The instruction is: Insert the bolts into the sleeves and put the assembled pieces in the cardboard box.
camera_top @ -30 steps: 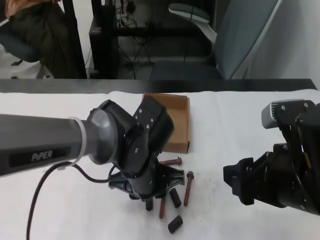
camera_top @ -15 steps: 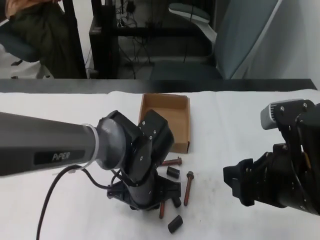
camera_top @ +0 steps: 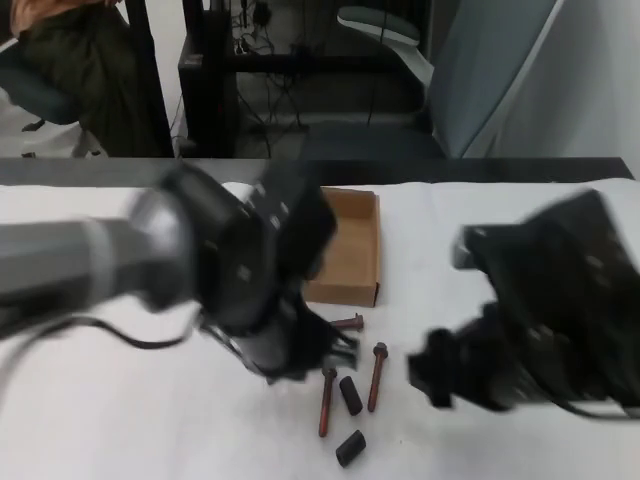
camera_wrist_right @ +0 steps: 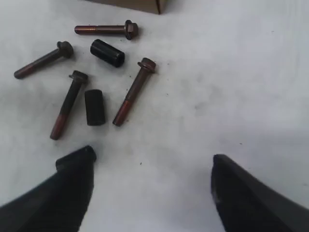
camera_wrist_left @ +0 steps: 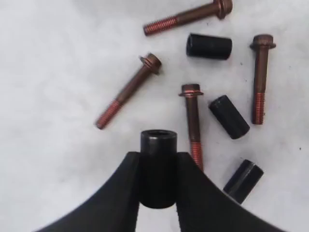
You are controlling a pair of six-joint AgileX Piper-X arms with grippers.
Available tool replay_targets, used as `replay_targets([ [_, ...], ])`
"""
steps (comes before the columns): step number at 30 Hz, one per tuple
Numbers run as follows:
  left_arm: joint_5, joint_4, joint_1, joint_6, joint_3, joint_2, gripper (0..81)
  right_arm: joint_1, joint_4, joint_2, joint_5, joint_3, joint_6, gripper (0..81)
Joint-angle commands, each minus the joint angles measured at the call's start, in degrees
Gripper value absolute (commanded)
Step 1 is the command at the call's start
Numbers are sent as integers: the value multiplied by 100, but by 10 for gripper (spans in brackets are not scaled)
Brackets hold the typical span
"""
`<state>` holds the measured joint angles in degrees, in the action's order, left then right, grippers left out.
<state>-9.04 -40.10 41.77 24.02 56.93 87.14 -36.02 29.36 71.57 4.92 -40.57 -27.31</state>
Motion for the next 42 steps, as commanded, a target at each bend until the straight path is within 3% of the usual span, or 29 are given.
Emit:
replay_targets([
  [1,-706,-531,-68,-428,37,-676,18,19,-65,604,16,-550,-401,654],
  [4,-814,-777,-282,-547,37,-1235,18,2,-199,1069,32,-933,-757,388],
  [6,-794,-823,-503,-643,27,-1554,18,-3,-265,1325,37,-1066,-1046,323],
  [11,-749,-1028,-968,-914,27,-2106,18,-35,-461,1915,161,-1096,-1526,337],
  [15,-736,-1067,-1131,-1058,27,-2381,18,-40,-409,2370,143,-1138,-1657,535],
  [17,-736,-1067,-1133,-1147,27,-2475,18,-40,-395,2548,124,-1141,-1865,563],
  [23,-709,-1067,-1133,-1210,27,-2721,18,-50,-513,2825,184,-1318,-2028,469],
  [30,-709,-1067,-1133,-1278,27,-2926,18,-50,-393,3184,427,-1834,-1901,468],
  [39,-709,-1067,-1133,-1393,27,-3225,18,-50,695,3581,463,-2004,-1868,465],
  [41,-709,-1067,-1133,-1419,27,-3247,18,-50,741,3581,510,-2004,-1879,412],
  [42,-709,-1067,-1133,-1419,27,-3248,18,-50,740,3581,511,-2004,-1879,346],
])
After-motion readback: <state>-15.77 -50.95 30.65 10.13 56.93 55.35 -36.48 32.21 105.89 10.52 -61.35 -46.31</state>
